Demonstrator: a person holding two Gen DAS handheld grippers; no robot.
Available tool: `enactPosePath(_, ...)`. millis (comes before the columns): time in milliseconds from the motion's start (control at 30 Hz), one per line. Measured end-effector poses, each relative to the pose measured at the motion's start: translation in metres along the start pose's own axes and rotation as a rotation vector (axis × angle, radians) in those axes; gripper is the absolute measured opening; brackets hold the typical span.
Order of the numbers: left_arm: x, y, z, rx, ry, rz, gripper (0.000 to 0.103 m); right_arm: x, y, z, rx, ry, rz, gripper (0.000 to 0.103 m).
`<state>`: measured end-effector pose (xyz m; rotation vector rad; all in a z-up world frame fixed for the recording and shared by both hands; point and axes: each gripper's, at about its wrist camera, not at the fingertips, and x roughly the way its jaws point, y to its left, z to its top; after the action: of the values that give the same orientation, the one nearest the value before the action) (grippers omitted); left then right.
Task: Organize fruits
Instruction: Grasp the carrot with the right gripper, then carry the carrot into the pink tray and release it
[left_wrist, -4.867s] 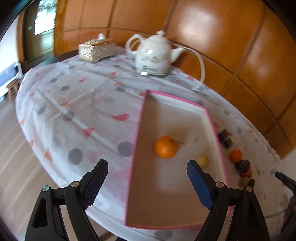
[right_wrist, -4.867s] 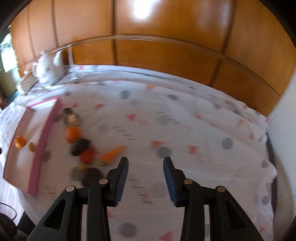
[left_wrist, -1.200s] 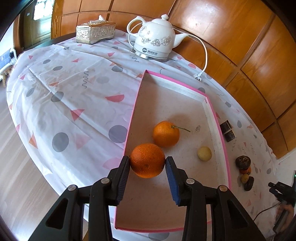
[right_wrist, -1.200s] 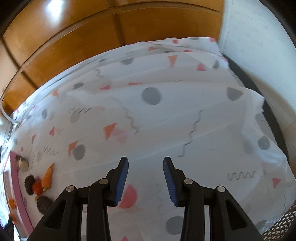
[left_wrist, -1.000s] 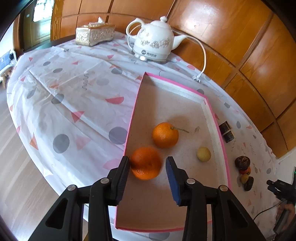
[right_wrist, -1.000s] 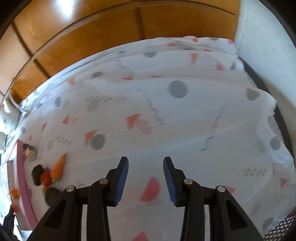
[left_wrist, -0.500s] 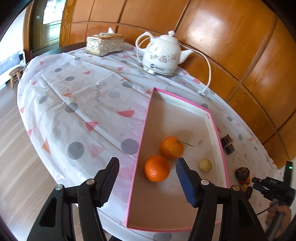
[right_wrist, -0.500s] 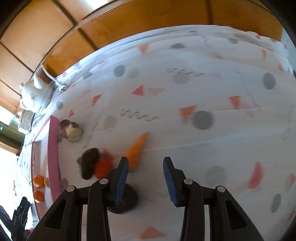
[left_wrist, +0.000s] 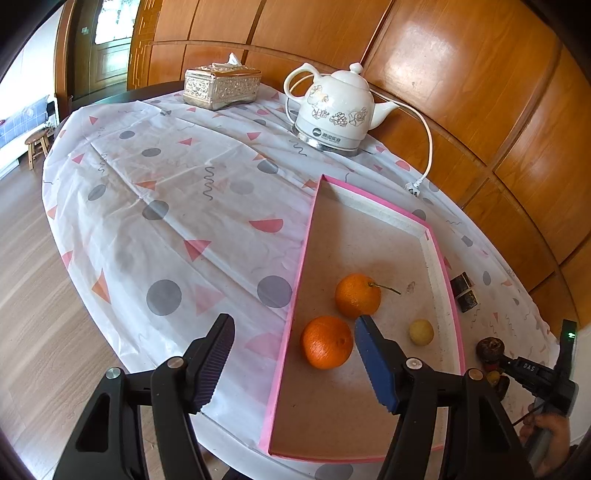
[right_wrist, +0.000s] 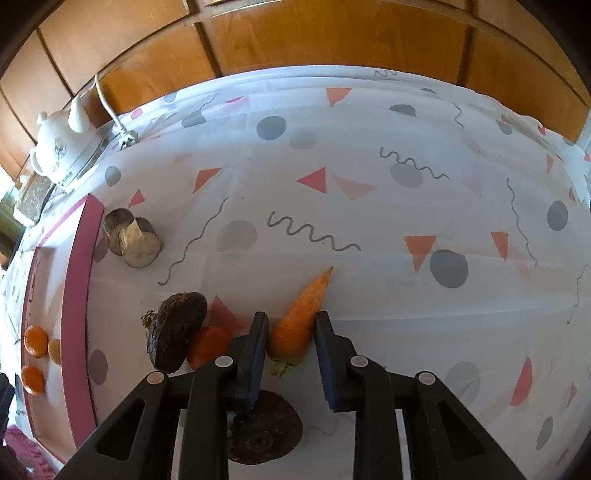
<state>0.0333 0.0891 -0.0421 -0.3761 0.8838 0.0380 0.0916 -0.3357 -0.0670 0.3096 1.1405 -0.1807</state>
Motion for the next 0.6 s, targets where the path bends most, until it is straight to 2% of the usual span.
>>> enactPosePath(233,0.000,0.000,0.000,-0.001,0.000,0.001,0.070,-0.027,-0.008,0.004,0.053,-0.083,0.065,0.025)
enactPosePath(367,-0.001,0.002,0.000,-0.010,-0.008,0.000,0.074,-0.048,-0.005,0.008,0.057,-0.139,0.117,0.025)
enactPosePath(600,-0.005,0.009,0.004,-0.033,-0.020,0.008,0.074,-0.071,0.029,0.003,-0.031,-0.157,0.236,0.025)
